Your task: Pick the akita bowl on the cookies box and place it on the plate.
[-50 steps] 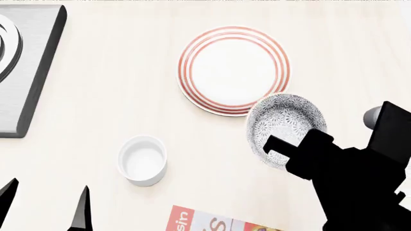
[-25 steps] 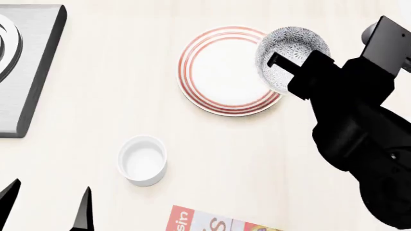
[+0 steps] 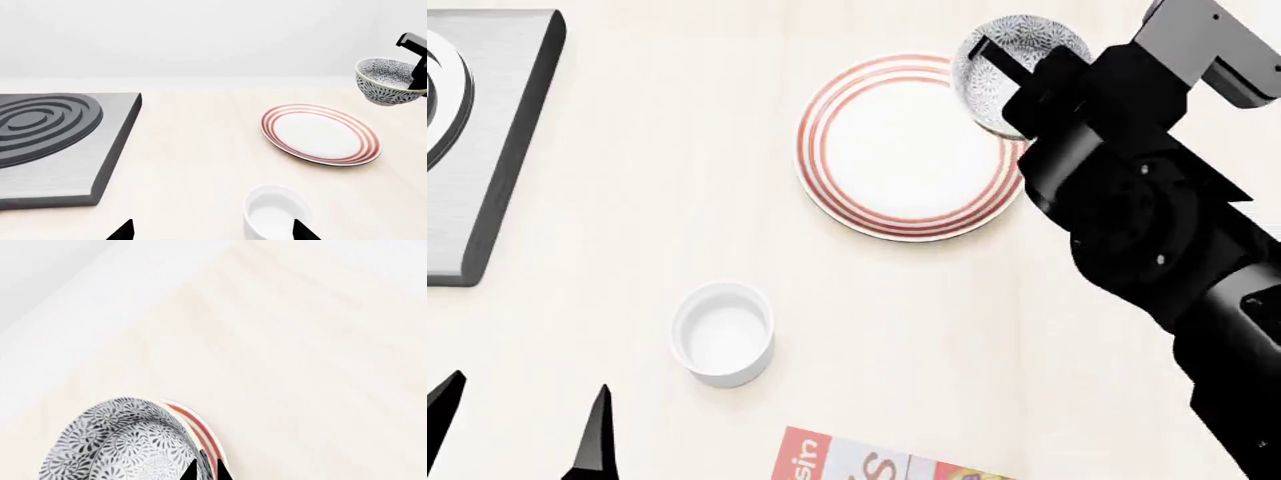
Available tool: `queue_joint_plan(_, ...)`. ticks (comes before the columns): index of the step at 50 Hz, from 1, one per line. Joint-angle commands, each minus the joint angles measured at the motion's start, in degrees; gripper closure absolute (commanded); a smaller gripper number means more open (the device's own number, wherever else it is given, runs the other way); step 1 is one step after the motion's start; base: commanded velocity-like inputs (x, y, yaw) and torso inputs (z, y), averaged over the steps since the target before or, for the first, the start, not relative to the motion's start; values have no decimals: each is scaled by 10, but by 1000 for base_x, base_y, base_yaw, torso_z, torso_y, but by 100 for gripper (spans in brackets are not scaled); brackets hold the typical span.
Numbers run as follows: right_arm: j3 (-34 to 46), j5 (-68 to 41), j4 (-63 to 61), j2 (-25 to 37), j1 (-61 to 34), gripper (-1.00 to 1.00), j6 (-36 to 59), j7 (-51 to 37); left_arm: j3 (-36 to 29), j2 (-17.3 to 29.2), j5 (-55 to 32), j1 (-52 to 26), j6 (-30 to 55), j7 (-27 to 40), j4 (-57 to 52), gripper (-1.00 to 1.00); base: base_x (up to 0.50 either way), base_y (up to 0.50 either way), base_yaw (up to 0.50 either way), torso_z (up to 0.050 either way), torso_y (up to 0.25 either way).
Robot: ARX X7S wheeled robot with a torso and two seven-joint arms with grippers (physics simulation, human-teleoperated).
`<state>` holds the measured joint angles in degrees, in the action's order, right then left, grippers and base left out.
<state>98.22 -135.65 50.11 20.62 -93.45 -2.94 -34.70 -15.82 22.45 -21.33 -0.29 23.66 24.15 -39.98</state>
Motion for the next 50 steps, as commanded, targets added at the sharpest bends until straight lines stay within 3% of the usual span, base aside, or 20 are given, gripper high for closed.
queue_joint_plan(1,-17,-19,248,-138,-5,100,90,87,24,-12,-14,1,-16,-23,6,-100,0,0,0,0,0)
queue_joint_plan(6,19,-67,248,-146,-10,100,82,87,26,-9,-17,2,-15,-22,1,-100,0,0,0,0,0)
queue_joint_plan(26,292,-360,249,-179,-16,100,55,131,33,-6,-30,3,-17,-18,-2,-100,0,0,0,0,1)
queue_joint_plan(37,340,-409,249,-196,-20,100,63,145,37,-4,-34,2,-19,-18,3,-100,0,0,0,0,0)
queue_joint_plan(50,324,-421,249,-203,-15,100,67,136,46,-1,-47,-3,-15,-14,2,-100,0,0,0,1,1)
